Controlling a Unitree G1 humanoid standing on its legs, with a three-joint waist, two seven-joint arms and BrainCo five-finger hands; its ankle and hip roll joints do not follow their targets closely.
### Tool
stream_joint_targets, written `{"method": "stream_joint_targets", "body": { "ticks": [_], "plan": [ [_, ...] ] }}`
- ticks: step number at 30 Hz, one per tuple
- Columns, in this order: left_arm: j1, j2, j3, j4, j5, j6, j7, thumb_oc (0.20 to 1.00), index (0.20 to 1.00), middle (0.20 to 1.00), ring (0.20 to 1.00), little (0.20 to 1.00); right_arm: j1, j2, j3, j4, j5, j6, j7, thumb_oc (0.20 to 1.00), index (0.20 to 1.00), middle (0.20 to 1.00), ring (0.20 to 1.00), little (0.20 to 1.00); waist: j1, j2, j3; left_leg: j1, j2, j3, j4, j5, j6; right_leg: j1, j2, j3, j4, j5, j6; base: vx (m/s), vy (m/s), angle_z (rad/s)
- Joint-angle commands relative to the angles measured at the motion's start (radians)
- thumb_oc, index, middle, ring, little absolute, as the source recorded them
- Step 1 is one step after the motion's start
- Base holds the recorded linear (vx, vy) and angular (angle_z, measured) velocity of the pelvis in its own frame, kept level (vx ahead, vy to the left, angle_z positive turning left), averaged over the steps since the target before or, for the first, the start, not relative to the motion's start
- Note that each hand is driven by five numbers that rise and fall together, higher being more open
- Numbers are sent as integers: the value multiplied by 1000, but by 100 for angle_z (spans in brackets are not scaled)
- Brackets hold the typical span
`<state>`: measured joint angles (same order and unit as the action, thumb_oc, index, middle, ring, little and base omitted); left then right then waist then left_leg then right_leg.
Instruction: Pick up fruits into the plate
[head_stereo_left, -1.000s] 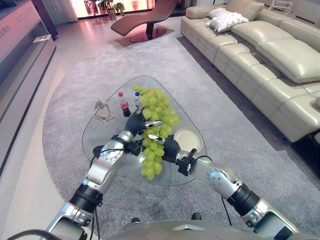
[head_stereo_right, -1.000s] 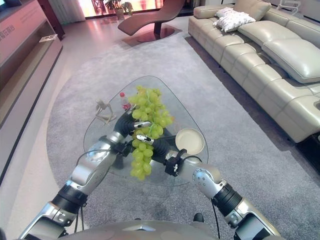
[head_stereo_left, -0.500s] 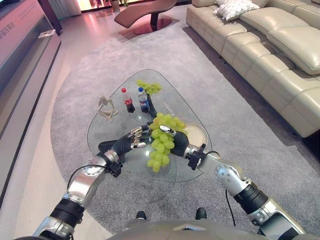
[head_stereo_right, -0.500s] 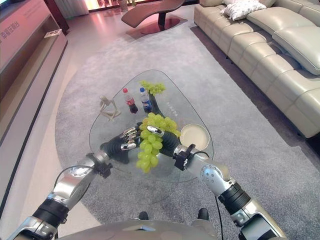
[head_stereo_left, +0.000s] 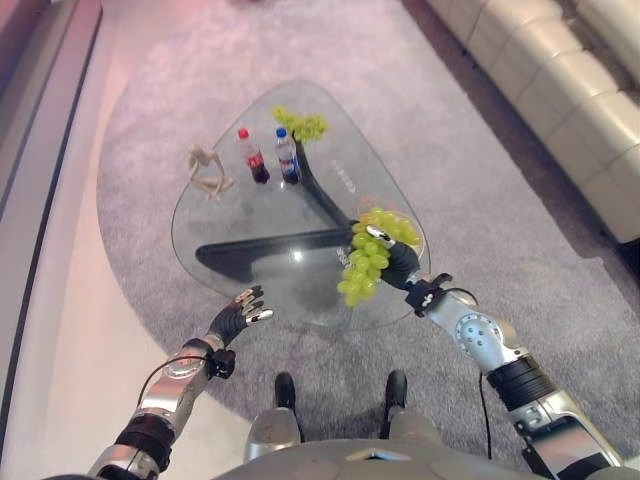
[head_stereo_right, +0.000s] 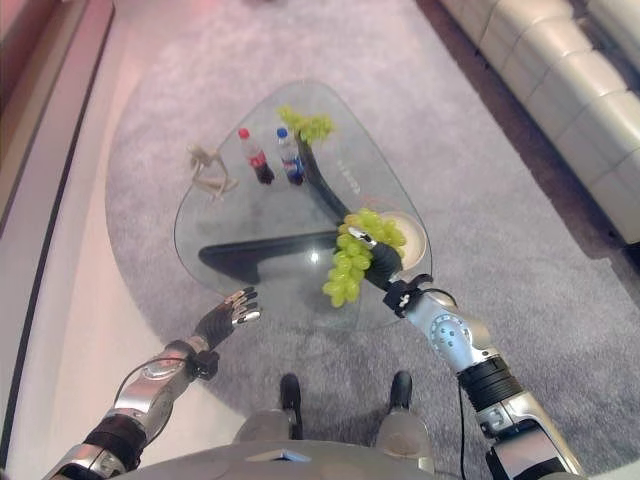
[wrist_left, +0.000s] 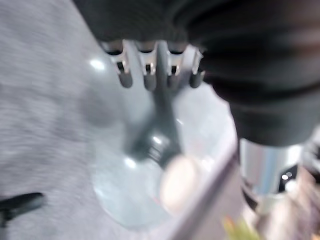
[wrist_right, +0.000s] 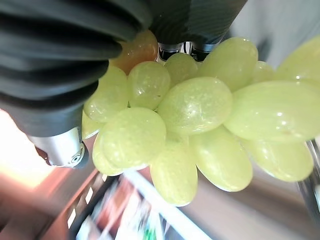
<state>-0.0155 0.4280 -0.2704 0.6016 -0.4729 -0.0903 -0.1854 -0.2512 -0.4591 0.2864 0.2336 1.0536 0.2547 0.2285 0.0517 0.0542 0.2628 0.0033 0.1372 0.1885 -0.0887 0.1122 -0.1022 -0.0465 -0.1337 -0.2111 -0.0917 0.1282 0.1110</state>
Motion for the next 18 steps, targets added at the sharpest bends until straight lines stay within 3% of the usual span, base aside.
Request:
{"method": "stream_joint_targets", "body": {
  "ticks": [1, 10, 16, 18],
  "plan": [
    [-58, 11, 54, 72, -3, -50, 64, 1000, 1000, 1000, 1000, 1000, -116, 5, -69, -13, -28, -95, 13, 200, 200, 200, 200, 200, 4, -31, 66, -59, -50, -73, 58, -105, 24, 23, -47, -78, 131, -159, -5, -35, -39, 7],
    [-57, -27, 97, 283, 58, -88, 135, 1000, 1000, 1000, 1000, 1000, -233, -100, -145, 300, -109, -149, 4, 200, 200, 200, 200, 200, 46, -19, 161, -134, -73, -115, 50, -84, 24, -49, -22, -90, 170, -172, -25, -39, -37, 11],
    [-77, -23, 83, 378, 90, -108, 157, 1000, 1000, 1000, 1000, 1000, -372, -208, -159, 489, -233, -174, -28, 200, 200, 200, 200, 200, 76, -12, 255, -225, -96, -137, 116, -83, 30, -136, -10, -96, 234, -180, -37, -30, -53, 10],
    [-75, -17, 74, 387, 89, -112, 168, 1000, 1000, 1000, 1000, 1000, -424, -250, -157, 567, -293, -189, -47, 200, 200, 200, 200, 200, 88, -10, 257, -281, -103, -145, 143, -82, 34, -191, -5, -99, 265, -184, -40, 1, -64, 20]
  ]
}}
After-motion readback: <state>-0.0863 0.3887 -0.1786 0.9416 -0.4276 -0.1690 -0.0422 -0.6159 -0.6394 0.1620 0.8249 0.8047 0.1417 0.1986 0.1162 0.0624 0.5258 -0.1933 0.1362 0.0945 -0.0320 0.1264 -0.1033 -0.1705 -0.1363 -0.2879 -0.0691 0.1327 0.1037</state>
